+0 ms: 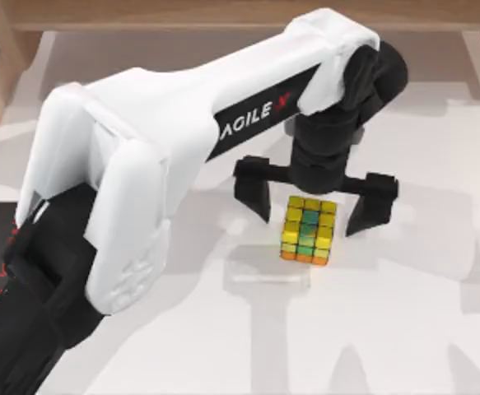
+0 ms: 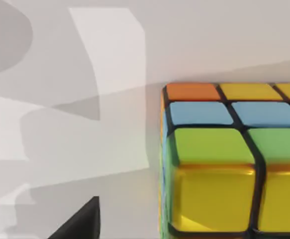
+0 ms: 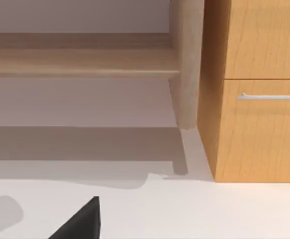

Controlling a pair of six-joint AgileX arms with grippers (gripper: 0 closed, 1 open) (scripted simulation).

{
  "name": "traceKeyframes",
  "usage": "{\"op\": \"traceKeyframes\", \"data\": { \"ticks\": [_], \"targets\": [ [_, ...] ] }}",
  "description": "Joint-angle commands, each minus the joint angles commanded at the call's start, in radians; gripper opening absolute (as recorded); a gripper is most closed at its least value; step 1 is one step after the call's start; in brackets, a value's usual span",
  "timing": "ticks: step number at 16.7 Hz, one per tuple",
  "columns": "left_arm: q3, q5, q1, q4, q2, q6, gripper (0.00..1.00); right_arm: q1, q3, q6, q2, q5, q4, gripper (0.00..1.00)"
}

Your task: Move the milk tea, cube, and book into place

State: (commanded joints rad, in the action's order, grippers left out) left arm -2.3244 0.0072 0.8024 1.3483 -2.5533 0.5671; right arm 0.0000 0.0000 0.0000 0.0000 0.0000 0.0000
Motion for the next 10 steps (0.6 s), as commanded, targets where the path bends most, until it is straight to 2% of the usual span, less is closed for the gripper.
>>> {"op": "traceKeyframes", "data": {
  "ticks": [6, 10],
  "targets": [
    [0.04, 0.0, 0.001, -0.038, 0.008, 0.001, 1.0, 0.0, 0.0, 0.0, 0.0, 0.0, 0.0, 1.0],
    [0.04, 0.0, 0.001, -0.038, 0.008, 0.001, 0.7, 0.0, 0.0, 0.0, 0.0, 0.0, 0.0, 1.0]
  ]
}}
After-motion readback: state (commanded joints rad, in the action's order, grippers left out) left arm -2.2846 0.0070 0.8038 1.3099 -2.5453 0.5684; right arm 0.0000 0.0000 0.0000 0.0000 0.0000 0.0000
